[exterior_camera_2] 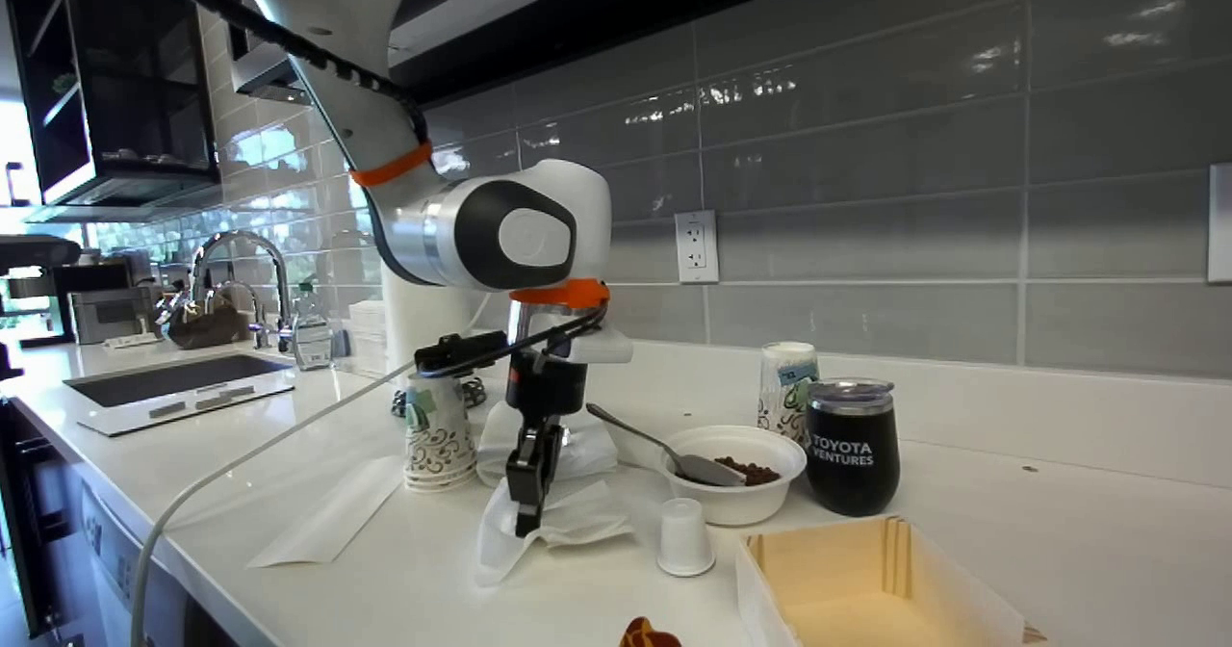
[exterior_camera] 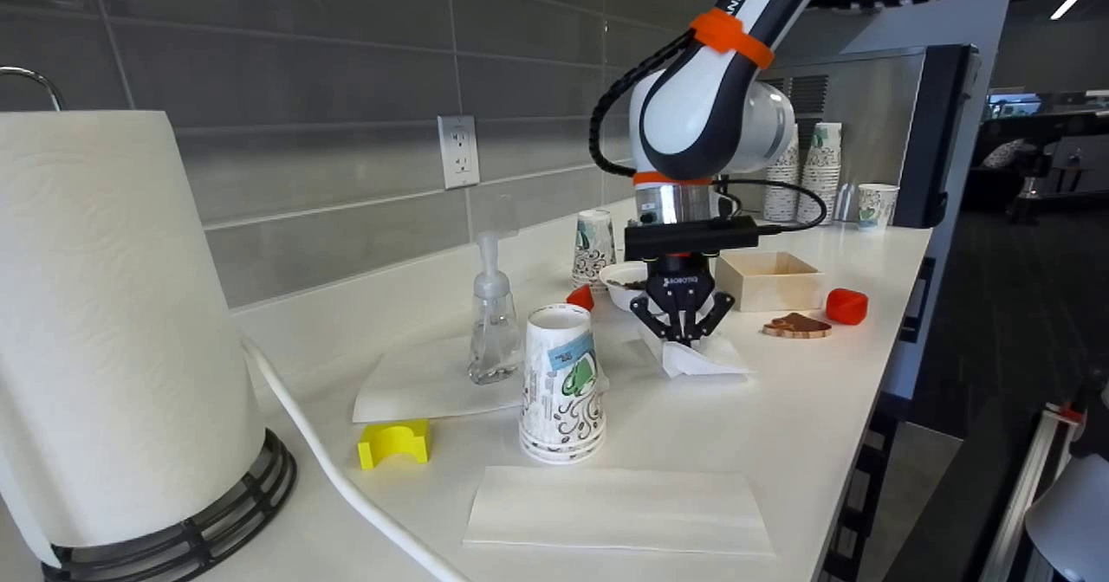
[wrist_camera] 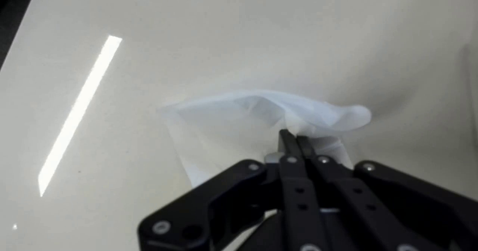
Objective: Use one napkin to wipe the countertop.
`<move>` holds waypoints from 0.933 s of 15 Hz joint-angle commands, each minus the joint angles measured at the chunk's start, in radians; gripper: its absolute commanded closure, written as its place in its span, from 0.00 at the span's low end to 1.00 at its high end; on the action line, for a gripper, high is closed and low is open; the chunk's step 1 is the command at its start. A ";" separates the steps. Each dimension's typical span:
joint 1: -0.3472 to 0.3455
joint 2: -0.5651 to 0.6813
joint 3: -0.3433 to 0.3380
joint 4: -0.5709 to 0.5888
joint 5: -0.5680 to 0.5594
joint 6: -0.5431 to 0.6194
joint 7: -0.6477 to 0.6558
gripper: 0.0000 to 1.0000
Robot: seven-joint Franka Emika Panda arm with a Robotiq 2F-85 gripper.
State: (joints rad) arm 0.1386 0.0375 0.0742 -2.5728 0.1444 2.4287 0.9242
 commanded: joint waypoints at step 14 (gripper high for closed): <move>0.016 0.000 0.084 -0.025 0.133 0.150 -0.115 1.00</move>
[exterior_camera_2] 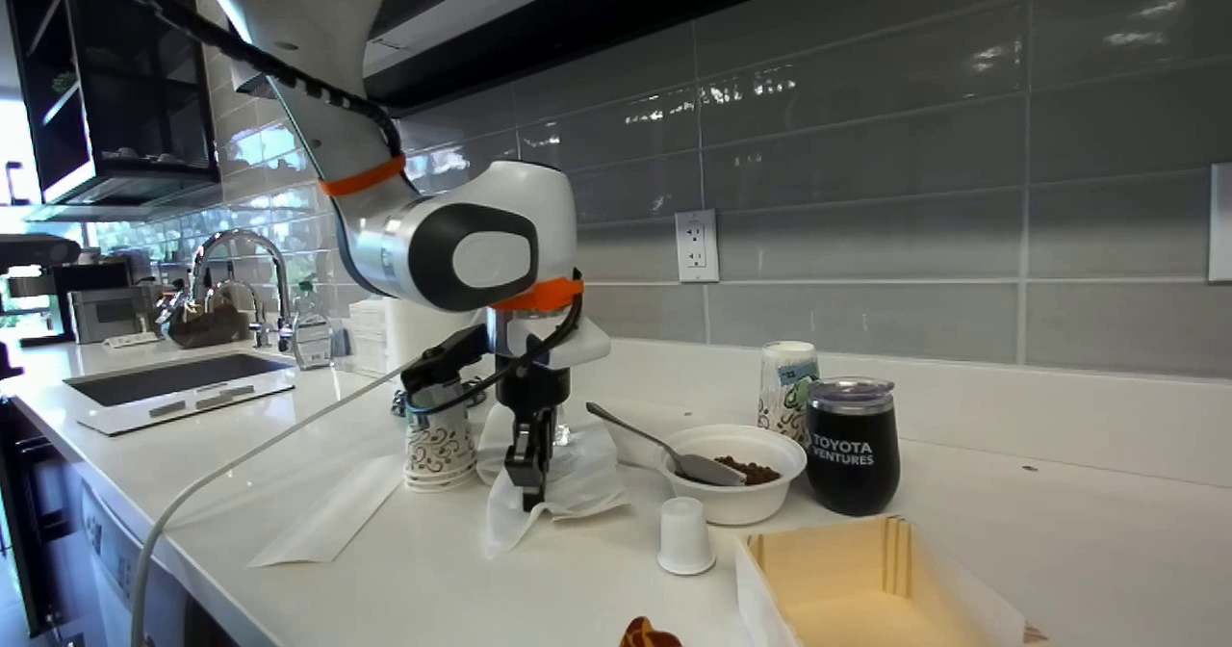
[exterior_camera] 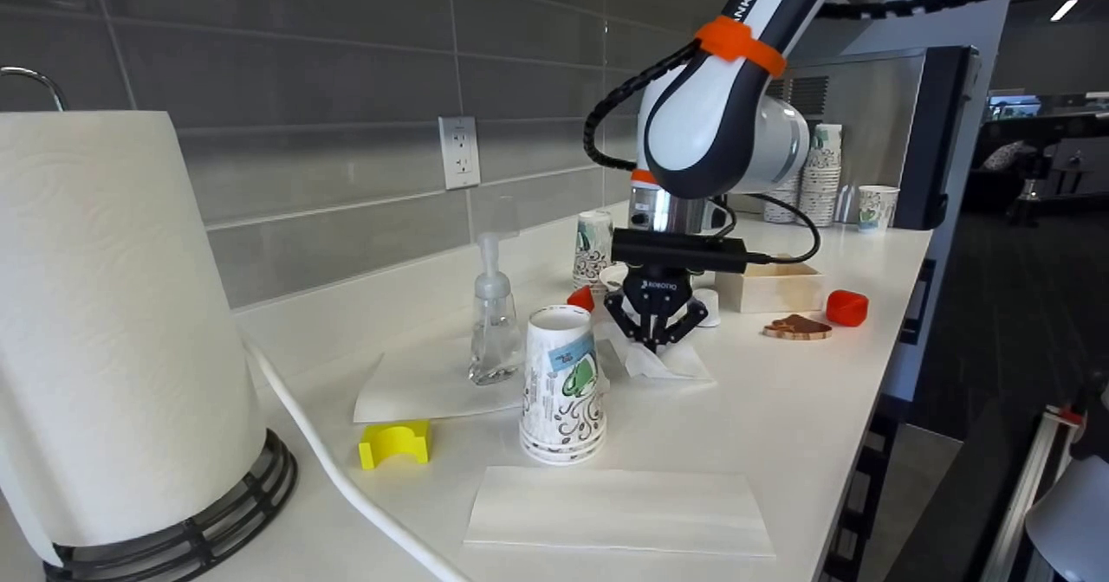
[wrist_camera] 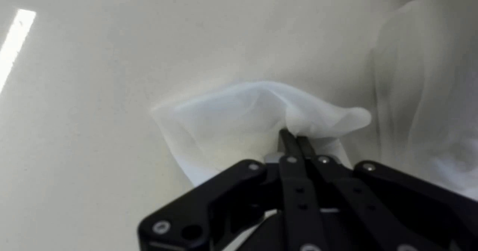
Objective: Use one napkin to wipe the countertop.
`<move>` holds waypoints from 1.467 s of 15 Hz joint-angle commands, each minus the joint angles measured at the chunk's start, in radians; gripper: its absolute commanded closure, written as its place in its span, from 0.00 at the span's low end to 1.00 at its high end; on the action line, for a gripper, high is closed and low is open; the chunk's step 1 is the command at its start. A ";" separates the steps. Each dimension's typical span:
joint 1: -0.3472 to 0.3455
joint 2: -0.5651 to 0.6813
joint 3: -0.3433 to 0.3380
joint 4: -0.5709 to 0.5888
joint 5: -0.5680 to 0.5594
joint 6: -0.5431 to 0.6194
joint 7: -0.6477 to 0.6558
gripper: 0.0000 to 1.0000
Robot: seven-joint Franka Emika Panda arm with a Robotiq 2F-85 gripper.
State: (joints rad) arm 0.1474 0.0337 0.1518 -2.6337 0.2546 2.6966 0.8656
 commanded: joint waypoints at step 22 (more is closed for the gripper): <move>-0.090 -0.073 -0.072 -0.081 -0.305 -0.028 0.347 1.00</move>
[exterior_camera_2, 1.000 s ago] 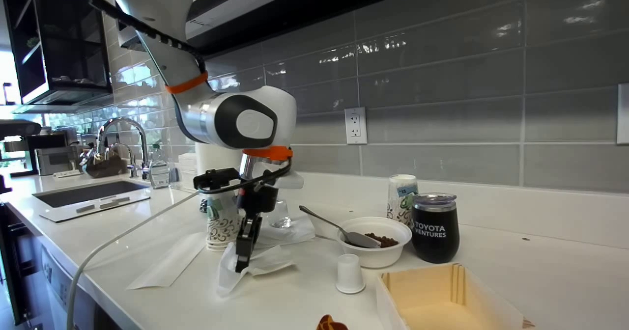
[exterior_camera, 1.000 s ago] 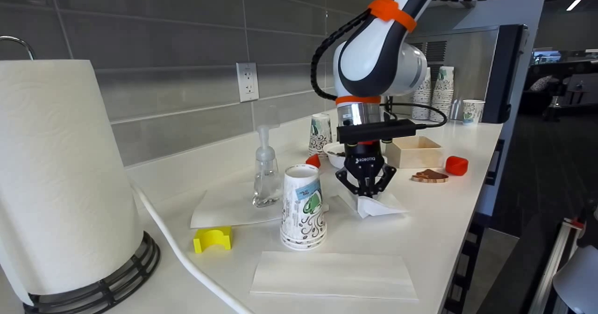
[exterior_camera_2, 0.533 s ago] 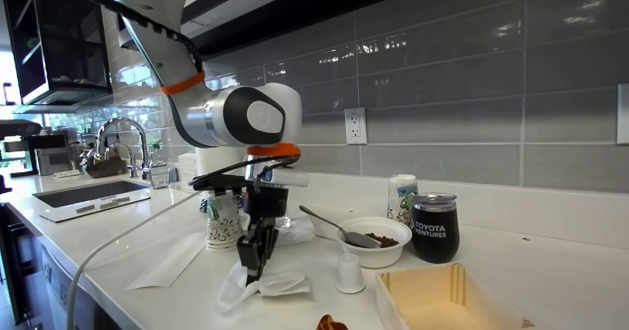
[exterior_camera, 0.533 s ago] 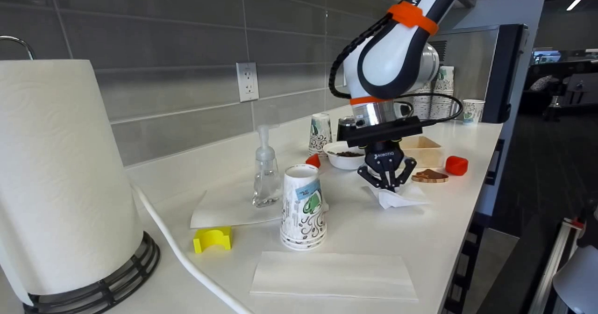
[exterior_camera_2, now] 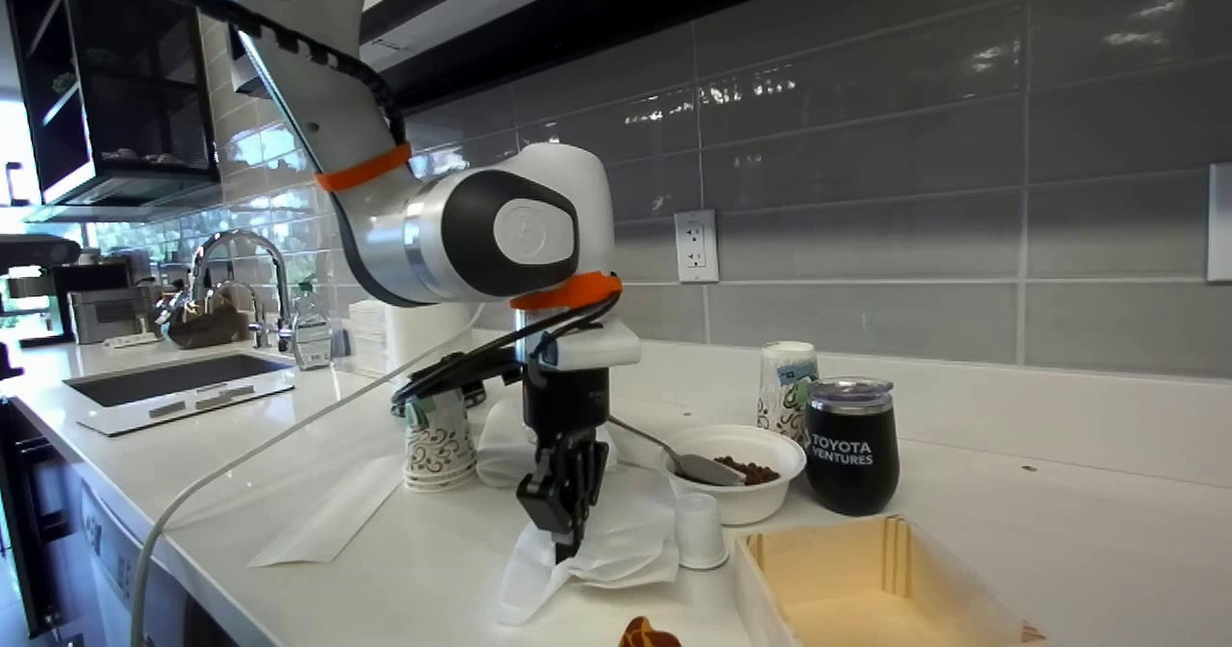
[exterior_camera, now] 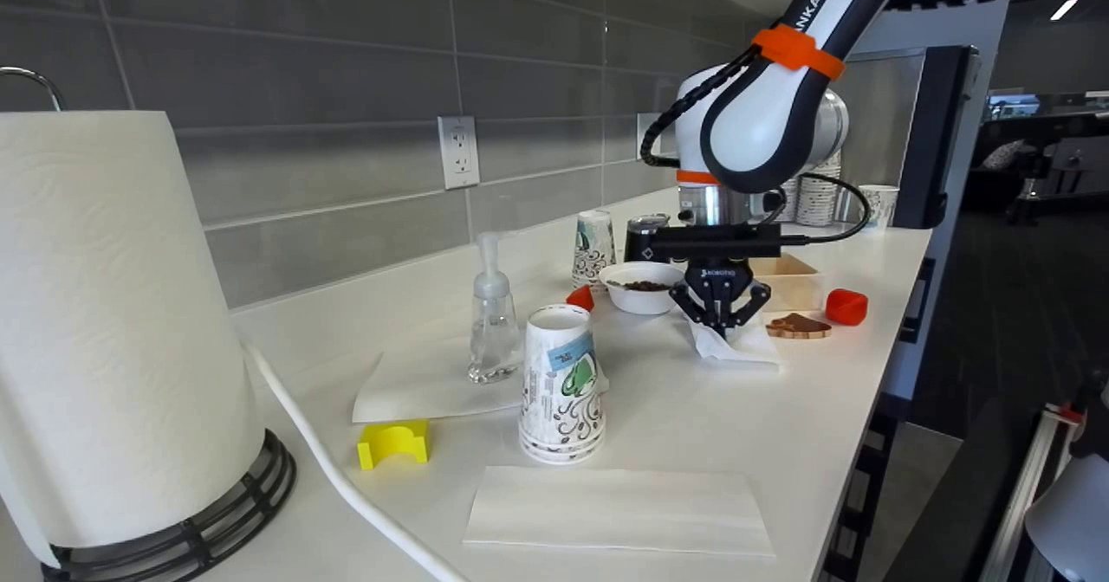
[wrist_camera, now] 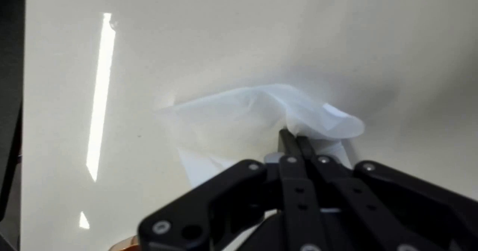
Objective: Use one napkin to wipe the countertop.
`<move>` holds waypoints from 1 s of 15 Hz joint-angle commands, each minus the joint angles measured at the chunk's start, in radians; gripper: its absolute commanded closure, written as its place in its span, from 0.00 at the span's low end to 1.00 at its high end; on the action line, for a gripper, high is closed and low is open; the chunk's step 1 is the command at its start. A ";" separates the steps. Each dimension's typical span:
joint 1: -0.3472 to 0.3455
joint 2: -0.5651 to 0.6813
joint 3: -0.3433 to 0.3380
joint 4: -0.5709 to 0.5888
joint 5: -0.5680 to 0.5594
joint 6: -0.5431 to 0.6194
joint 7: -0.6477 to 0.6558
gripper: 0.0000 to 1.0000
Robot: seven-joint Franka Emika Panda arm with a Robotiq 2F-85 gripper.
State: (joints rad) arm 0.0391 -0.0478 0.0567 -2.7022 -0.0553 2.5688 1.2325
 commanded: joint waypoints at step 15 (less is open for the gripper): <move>0.171 0.083 0.162 0.115 0.414 -0.256 -0.673 1.00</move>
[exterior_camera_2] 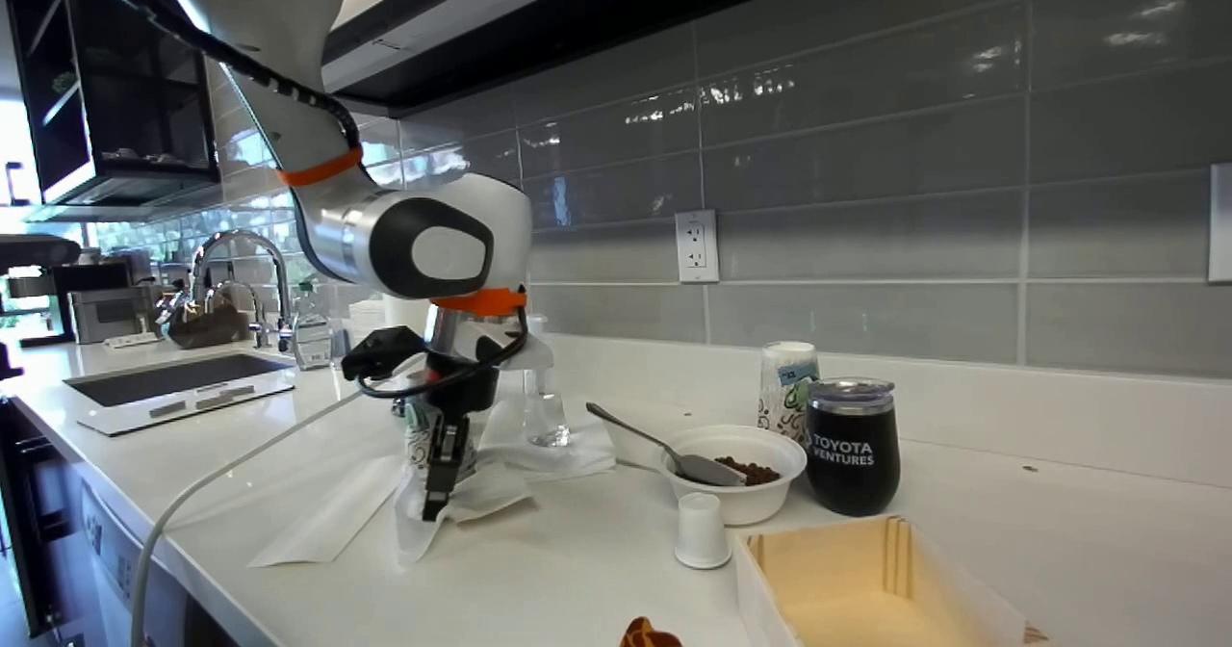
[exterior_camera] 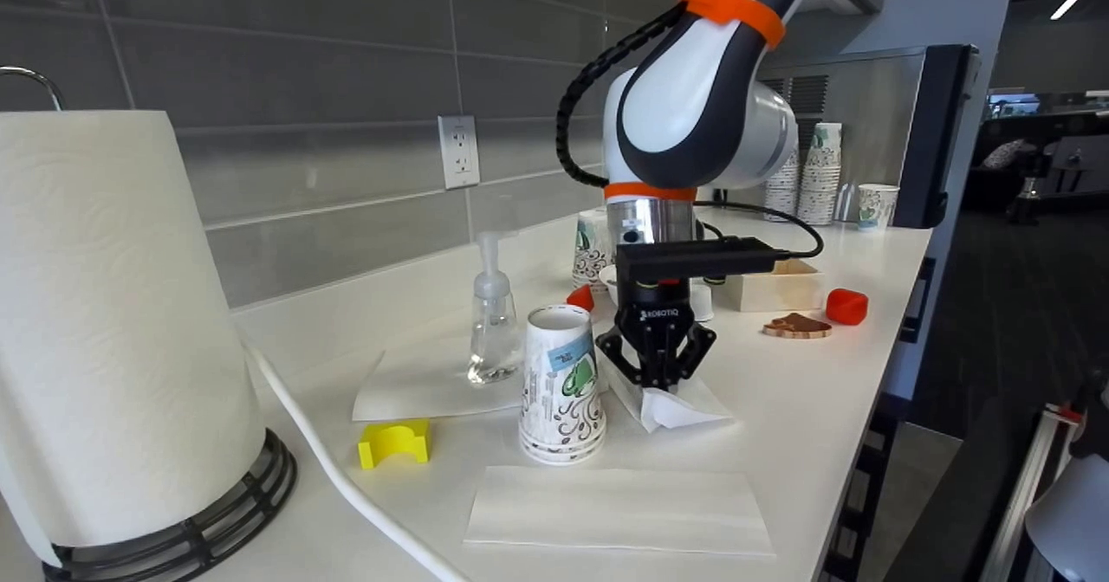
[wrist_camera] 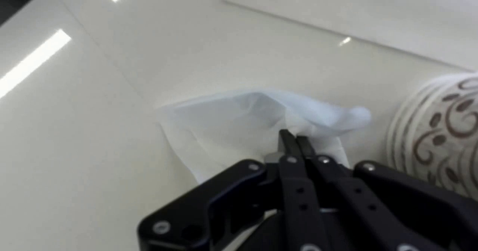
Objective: Use one napkin to wipe the countertop.
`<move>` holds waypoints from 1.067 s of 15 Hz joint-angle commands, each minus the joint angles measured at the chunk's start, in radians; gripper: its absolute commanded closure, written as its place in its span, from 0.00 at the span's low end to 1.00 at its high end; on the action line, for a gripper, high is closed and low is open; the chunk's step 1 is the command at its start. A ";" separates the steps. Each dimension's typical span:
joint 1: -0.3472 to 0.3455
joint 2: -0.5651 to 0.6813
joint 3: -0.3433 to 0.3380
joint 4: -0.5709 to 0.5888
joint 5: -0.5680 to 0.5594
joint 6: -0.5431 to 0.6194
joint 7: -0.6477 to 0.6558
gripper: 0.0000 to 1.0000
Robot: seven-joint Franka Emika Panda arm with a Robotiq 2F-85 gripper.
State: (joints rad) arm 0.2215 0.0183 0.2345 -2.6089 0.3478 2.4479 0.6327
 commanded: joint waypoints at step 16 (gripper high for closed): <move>-0.266 -0.086 -0.277 -0.083 -0.179 -0.188 0.024 1.00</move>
State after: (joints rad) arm -0.0071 -0.0352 -0.0195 -2.6680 0.2278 2.2491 0.6097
